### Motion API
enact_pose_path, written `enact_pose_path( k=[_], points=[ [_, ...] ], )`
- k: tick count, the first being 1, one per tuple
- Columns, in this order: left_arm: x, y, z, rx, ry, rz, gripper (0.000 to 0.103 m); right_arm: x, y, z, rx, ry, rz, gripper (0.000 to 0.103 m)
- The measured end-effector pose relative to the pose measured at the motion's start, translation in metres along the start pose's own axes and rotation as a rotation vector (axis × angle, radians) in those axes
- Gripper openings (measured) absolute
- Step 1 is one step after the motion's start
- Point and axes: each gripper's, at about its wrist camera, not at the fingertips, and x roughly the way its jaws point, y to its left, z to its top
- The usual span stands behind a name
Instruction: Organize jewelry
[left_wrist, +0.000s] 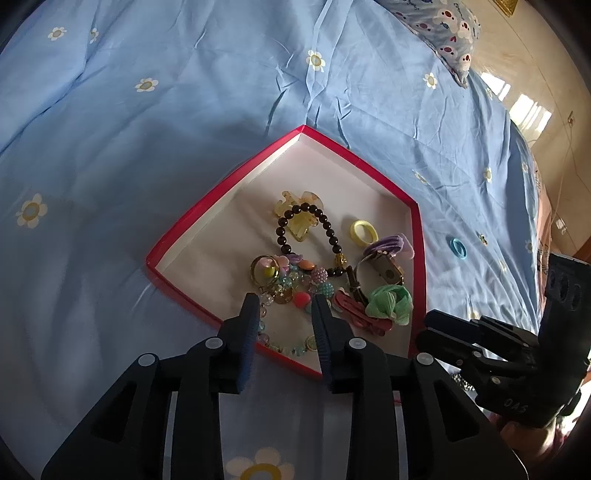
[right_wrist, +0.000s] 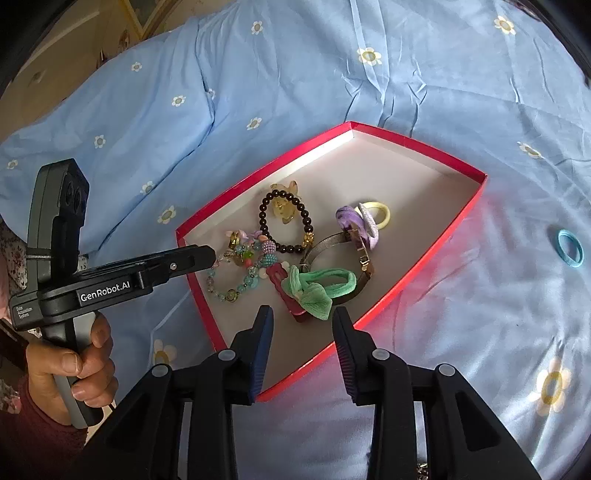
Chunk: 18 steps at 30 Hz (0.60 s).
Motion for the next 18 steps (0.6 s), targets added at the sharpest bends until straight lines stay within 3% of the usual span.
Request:
enact_pose_path(
  k=[5, 8, 13, 16, 18],
  points=[
    [-0.005, 0.001, -0.002, -0.002, -0.007, -0.001, 0.032, -0.005, -0.001, -0.003, 0.008, -0.014, -0.005, 0.043],
    [-0.011, 0.0, -0.003, -0.004, -0.015, 0.0, 0.04, -0.009, -0.002, -0.003, 0.012, -0.028, -0.006, 0.049],
    [-0.023, -0.001, -0.005, -0.011, -0.041, 0.013, 0.067, -0.019, -0.004, -0.002, 0.024, -0.073, -0.01, 0.069],
    [-0.031, 0.003, -0.008, -0.028, -0.055, 0.021, 0.076, -0.026, -0.006, -0.003, 0.038, -0.11, -0.013, 0.079],
    [-0.035, 0.007, -0.012, -0.05, -0.061, 0.019, 0.076, -0.029, -0.008, -0.005, 0.051, -0.124, -0.011, 0.08]
  ],
)
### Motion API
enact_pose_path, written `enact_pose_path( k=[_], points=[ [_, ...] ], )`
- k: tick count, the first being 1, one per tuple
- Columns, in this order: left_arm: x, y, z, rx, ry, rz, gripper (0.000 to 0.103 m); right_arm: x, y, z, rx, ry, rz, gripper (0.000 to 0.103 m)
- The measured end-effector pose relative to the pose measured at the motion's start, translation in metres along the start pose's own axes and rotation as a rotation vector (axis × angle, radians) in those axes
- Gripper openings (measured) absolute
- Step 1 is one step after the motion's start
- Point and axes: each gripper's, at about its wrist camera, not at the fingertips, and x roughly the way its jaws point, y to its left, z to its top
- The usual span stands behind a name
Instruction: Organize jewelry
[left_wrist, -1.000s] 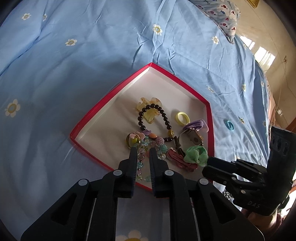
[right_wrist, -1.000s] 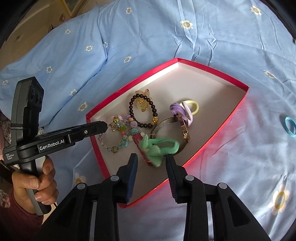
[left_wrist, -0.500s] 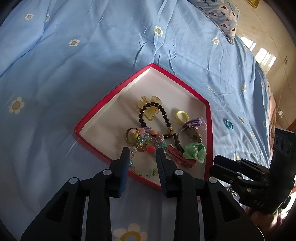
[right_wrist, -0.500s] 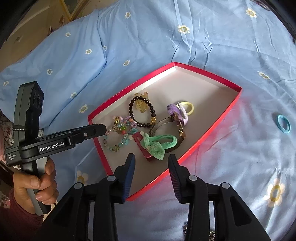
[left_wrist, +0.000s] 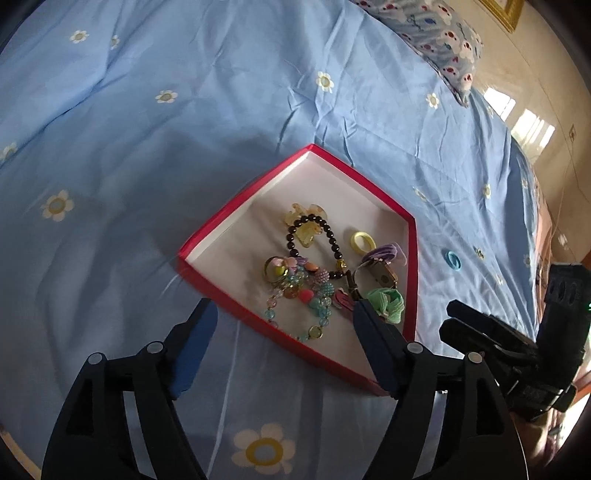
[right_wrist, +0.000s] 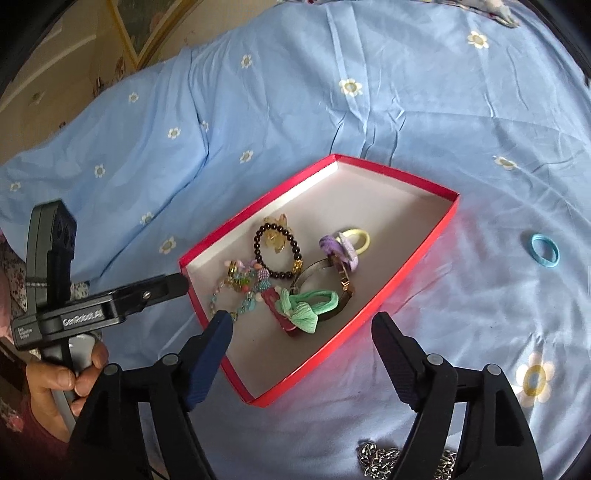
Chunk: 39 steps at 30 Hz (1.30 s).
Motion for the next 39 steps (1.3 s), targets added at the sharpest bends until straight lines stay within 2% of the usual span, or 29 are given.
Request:
enact_pose_path(
  k=[7, 10, 15, 22, 25, 31, 34, 37, 39],
  points=[
    [-0.006, 0.005, -0.012, -0.033, 0.007, 0.007, 0.077, -0.001, 0.0, -0.01, 0.032, -0.015, 0.018, 0.08],
    [-0.011, 0.007, -0.019, -0.046, 0.001, 0.036, 0.083, -0.005, 0.001, -0.015, 0.045, -0.038, 0.027, 0.08],
    [-0.018, 0.008, -0.031, -0.056, -0.002, 0.073, 0.086, -0.016, 0.002, -0.022, 0.056, -0.091, 0.035, 0.08],
    [-0.029, -0.003, -0.05, -0.004, -0.027, 0.135, 0.087, -0.024, 0.009, -0.034, 0.049, -0.086, 0.05, 0.08],
    [-0.033, -0.008, -0.058, 0.026, -0.042, 0.166, 0.089, -0.027, 0.014, -0.039, 0.032, -0.082, 0.05, 0.084],
    [-0.042, -0.015, -0.063, 0.068, -0.053, 0.2, 0.089, -0.043, 0.021, -0.04, -0.018, -0.11, 0.04, 0.085],
    [-0.057, -0.024, -0.055, 0.101, -0.093, 0.199, 0.091, -0.056, 0.025, -0.031, -0.05, -0.134, 0.027, 0.087],
    [-0.074, -0.037, -0.042, 0.149, -0.16, 0.192, 0.102, -0.074, 0.033, -0.014, -0.122, -0.162, 0.007, 0.099],
    [-0.084, -0.046, -0.036, 0.183, -0.23, 0.205, 0.103, -0.082, 0.036, -0.004, -0.157, -0.176, -0.004, 0.103]
  ],
)
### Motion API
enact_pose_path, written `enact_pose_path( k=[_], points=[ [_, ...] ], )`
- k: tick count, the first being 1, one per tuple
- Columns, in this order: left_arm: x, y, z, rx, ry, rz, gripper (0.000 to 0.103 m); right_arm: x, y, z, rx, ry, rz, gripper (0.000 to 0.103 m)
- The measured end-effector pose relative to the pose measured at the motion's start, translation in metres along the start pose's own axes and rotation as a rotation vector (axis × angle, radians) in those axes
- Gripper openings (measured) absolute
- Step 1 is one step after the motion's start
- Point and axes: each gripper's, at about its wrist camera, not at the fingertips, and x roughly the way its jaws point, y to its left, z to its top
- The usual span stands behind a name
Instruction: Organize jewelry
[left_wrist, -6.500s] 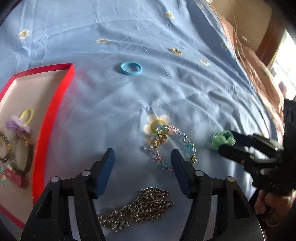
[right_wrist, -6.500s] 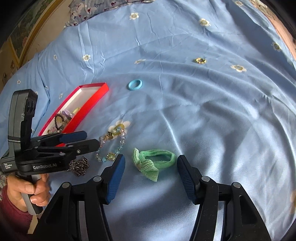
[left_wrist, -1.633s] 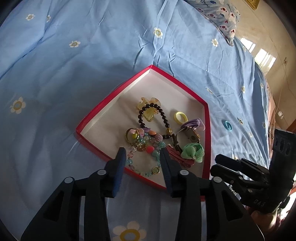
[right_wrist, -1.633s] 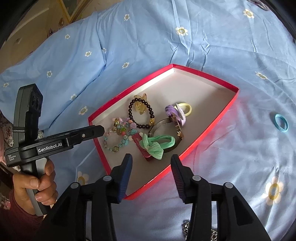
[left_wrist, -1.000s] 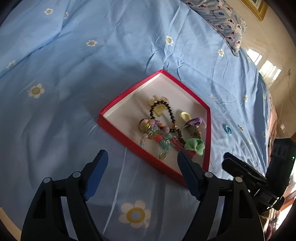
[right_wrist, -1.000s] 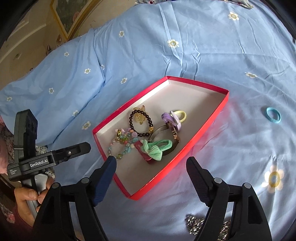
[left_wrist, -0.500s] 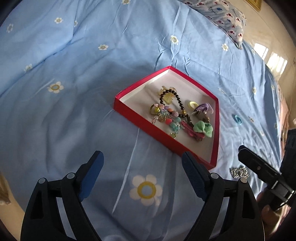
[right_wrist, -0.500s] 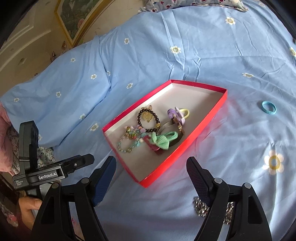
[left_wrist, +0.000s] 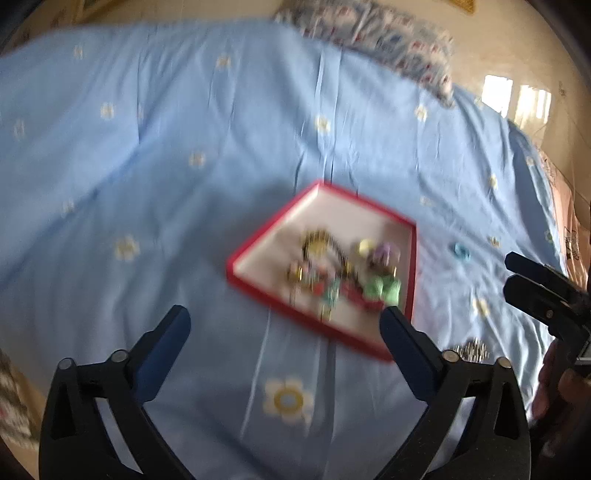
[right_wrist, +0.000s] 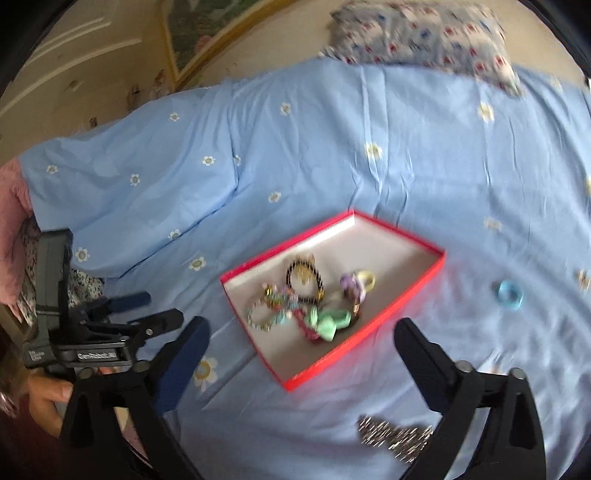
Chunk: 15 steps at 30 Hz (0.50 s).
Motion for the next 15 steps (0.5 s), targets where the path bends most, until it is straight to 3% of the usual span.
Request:
enact_pose_path(
  k=[5, 10, 15],
  points=[
    [0.003, -0.012, -0.001, 0.055, -0.042, 0.093, 0.103, 0.001, -0.005, 0.011, -0.021, 0.0, -0.102, 0.103],
    [0.008, -0.014, -0.016, 0.037, -0.016, 0.121, 0.103, 0.003, -0.011, -0.012, 0.044, -0.026, -0.107, 0.103],
    [0.01, -0.018, -0.025, 0.052, 0.035, 0.149, 0.103, 0.006, -0.007, -0.028, 0.047, 0.005, -0.108, 0.103]
  ],
)
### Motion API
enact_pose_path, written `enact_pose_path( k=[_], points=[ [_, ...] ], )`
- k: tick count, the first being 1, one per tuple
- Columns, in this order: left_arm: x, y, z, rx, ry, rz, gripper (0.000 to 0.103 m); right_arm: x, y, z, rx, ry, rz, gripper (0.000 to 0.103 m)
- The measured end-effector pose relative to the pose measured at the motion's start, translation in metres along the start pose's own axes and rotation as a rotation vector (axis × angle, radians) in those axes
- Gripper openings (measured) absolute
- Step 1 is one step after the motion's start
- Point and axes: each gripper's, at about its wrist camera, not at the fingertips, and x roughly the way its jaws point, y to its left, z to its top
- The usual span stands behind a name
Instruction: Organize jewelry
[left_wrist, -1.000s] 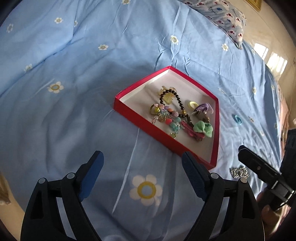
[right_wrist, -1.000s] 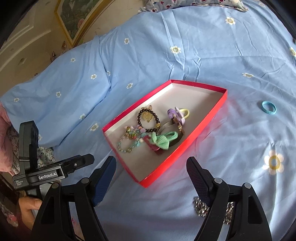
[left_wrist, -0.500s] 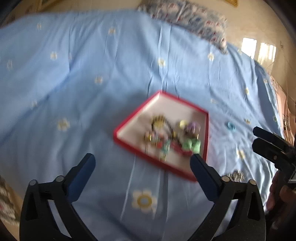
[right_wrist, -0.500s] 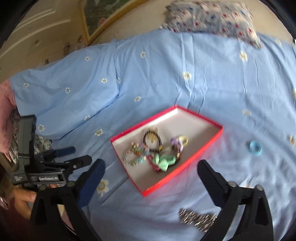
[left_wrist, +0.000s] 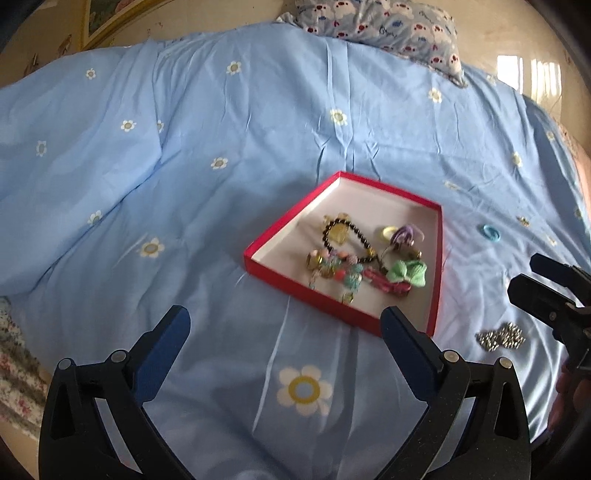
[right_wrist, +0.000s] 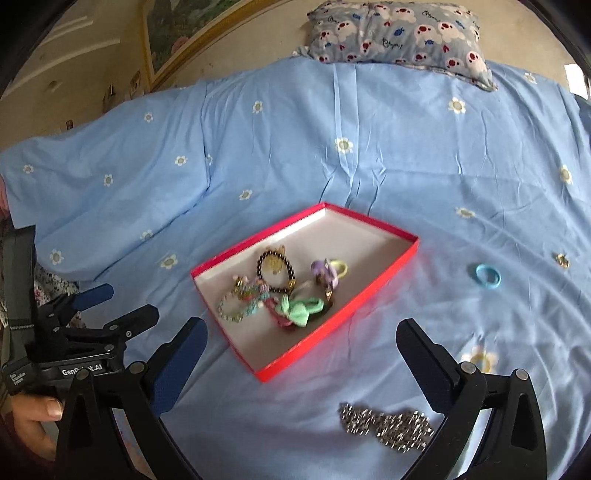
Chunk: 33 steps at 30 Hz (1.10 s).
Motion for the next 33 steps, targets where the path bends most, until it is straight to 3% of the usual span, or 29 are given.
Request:
enact_pose_path(
  k=[6, 16, 33],
  points=[
    [-0.01, -0.003, 0.0, 0.023, 0.024, 0.01, 0.103, -0.007, 0.005, -0.002, -0.004, 0.018, -0.008, 0.103],
    [-0.027, -0.002, 0.003, 0.002, -0.004, 0.013, 0.103, -0.022, 0.013, 0.0, -0.014, -0.01, -0.012, 0.103],
    [-0.026, -0.001, 0.0, -0.003, 0.007, 0.016, 0.103, -0.017, 0.018, -0.005, -0.021, 0.015, -0.007, 0.103]
  ],
)
